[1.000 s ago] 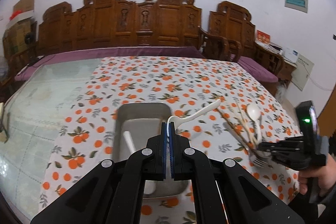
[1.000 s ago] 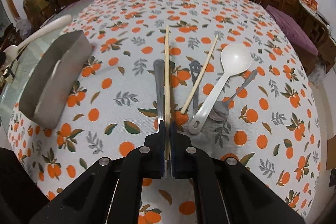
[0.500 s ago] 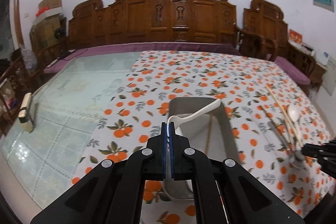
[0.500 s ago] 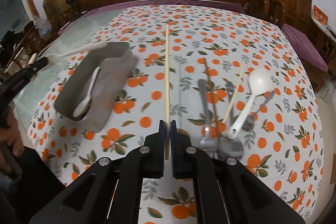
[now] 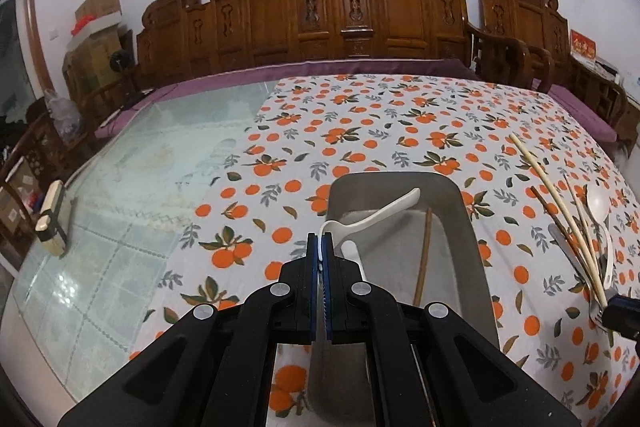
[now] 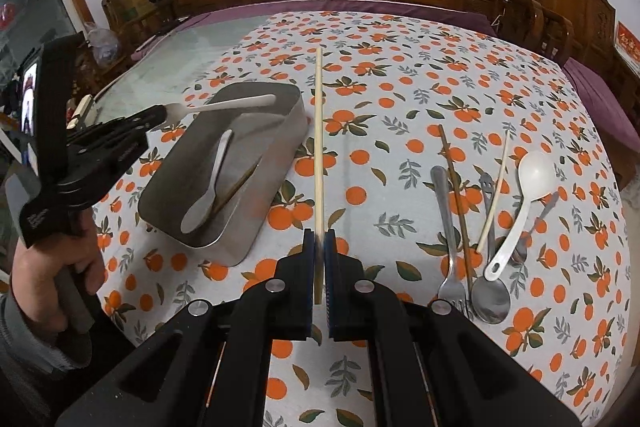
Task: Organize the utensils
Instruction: 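Carry the white fork and chopstick over the metal tray with both tools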
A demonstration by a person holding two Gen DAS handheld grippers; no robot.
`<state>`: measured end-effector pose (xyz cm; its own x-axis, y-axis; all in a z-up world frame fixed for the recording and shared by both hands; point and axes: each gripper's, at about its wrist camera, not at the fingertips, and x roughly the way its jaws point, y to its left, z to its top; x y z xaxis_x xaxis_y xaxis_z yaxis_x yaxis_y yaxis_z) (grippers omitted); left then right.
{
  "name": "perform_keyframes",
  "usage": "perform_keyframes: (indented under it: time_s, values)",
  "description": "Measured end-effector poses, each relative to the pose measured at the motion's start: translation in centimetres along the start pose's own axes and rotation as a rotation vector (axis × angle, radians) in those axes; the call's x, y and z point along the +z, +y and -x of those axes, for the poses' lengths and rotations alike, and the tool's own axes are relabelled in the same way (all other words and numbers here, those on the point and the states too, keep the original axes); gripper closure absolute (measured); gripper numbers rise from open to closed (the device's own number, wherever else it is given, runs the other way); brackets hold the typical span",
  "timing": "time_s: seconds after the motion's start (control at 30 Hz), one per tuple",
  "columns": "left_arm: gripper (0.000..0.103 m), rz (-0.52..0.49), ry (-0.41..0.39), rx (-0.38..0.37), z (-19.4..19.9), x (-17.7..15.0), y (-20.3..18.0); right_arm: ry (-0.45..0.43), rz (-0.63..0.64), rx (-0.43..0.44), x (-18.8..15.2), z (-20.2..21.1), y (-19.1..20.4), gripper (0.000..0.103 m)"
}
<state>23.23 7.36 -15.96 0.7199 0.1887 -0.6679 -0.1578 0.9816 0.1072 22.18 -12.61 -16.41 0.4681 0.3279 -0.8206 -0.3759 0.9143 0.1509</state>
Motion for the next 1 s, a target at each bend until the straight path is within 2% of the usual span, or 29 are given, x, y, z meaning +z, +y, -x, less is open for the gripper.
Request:
perform_keyframes:
  time_s: [0.43,0.63,0.77,0.93,1.0]
  values:
    - [0.102,-0.050,0.049,-0.049,-0.9,-0.7,-1.9,-0.001,-0.003,0.015,1.0,-0.9,0.1,0.097]
    - [0.101,-0.081,0.071,-0.098,-0.9,-1.1,-2.8,0.002,-0.003,0.028,1.0,-1.2,0.4,0.097]
    - [0.089,-0.080,0.073,-0.145,-0.3,-1.0,-2.6,-0.005,0.005,0.040,1.2,-1.1,0.7,0.097]
    - [0.087,-0.049,0.058,-0.176,0.9,-0.6,-0.9,-0.012,0.013,0.049,1.7,-1.0,1.3,0.097]
    - [0.082,-0.032,0.044,-0.174,1.6,-0.3,0.2,-0.012,0.014,0.056,1.9,-1.2,1.5,0.097]
